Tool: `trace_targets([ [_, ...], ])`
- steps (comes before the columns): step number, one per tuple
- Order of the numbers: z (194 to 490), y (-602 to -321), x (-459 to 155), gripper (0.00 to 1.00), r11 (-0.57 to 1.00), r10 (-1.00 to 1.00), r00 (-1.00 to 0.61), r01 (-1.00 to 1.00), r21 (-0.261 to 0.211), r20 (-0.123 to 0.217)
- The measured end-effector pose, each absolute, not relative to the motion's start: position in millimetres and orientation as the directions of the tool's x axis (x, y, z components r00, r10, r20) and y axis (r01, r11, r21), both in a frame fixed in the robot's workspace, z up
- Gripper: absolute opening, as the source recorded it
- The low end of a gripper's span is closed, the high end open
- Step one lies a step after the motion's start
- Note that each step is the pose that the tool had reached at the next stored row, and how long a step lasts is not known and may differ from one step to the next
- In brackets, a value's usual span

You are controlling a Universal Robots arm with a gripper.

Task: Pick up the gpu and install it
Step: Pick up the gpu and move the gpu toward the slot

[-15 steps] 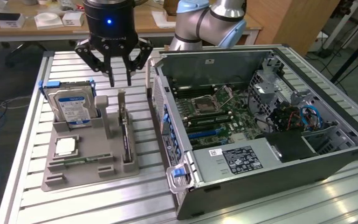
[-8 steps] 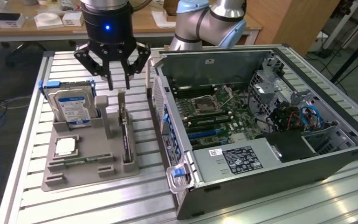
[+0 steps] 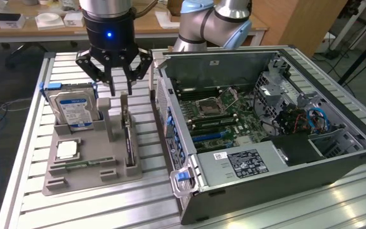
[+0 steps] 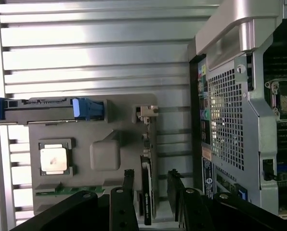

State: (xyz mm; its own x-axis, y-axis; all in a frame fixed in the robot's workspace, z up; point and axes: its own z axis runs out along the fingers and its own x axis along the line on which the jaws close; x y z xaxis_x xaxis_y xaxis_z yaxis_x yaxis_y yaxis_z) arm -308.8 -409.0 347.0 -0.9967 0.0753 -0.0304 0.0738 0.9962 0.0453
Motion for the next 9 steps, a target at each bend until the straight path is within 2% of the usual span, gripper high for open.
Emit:
trace_targets([
  [5, 342.7, -413.0, -310.2, 0.41, 0.996, 0.075, -0.997, 0.074, 0.046, -0.031],
  [6, 342.1, -413.8, -310.4, 0.42, 0.996, 0.075, -0.997, 0.074, 0.045, -0.03],
  [7, 341.4, -414.9, -310.6, 0.48, 0.996, 0.075, -0.997, 0.074, 0.045, -0.031],
  [9, 339.9, -417.7, -311.0, 0.48, 0.996, 0.075, -0.997, 0.074, 0.045, -0.031],
])
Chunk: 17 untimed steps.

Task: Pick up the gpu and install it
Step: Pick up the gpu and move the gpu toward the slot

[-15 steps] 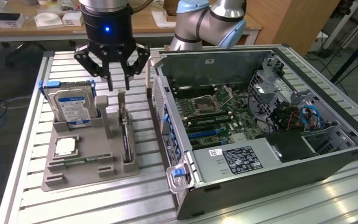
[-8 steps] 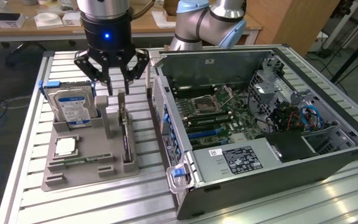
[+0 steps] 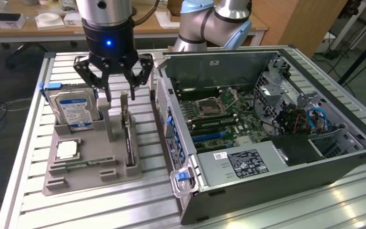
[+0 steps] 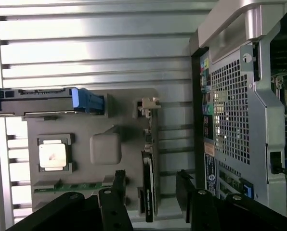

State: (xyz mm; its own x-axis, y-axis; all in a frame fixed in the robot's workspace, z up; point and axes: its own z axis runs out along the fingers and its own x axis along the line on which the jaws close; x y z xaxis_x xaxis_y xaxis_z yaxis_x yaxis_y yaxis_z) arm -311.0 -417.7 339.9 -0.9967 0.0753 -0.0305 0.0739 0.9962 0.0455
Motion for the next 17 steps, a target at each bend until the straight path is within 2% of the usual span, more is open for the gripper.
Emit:
trace_targets([
  [1, 338.9, -419.4, -311.1, 0.55, 0.996, 0.075, -0.997, 0.074, 0.046, -0.031],
  [17, 313.1, -429.4, -311.2, 0.55, 0.996, 0.075, -0.997, 0.074, 0.046, -0.031],
])
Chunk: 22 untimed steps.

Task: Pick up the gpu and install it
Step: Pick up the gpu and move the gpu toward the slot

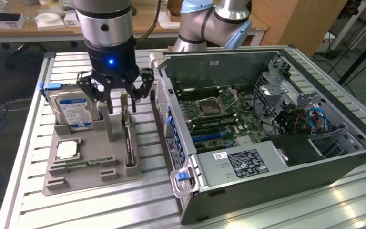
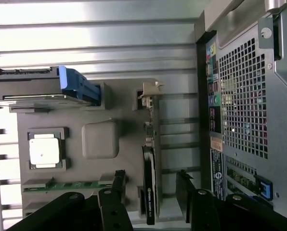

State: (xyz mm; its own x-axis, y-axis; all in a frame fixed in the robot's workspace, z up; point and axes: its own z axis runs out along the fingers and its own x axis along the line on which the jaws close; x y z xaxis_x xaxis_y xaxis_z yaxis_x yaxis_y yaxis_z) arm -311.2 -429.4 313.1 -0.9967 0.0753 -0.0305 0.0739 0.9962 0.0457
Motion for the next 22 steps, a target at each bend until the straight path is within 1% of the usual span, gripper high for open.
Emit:
trace_targets([
  [22, 280.5, -430.5, -311.2, 0.55, 0.996, 0.075, -0.997, 0.074, 0.046, -0.031],
])
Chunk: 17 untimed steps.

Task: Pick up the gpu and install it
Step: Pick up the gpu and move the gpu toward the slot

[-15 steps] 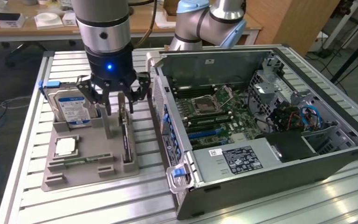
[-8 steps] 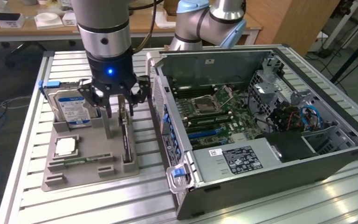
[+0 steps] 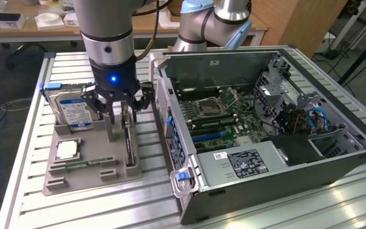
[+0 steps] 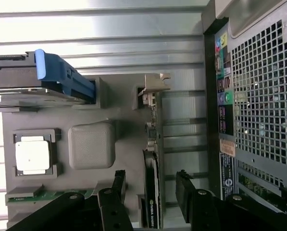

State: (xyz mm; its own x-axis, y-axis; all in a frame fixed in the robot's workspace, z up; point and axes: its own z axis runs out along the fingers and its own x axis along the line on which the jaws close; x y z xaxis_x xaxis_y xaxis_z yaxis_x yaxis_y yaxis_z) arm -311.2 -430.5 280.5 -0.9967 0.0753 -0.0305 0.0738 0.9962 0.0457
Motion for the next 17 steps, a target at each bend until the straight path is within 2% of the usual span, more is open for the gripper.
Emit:
trace_targets([
  [17, 259.3, -449.5, -311.1, 0.55, 0.996, 0.075, -0.997, 0.074, 0.046, -0.031],
])
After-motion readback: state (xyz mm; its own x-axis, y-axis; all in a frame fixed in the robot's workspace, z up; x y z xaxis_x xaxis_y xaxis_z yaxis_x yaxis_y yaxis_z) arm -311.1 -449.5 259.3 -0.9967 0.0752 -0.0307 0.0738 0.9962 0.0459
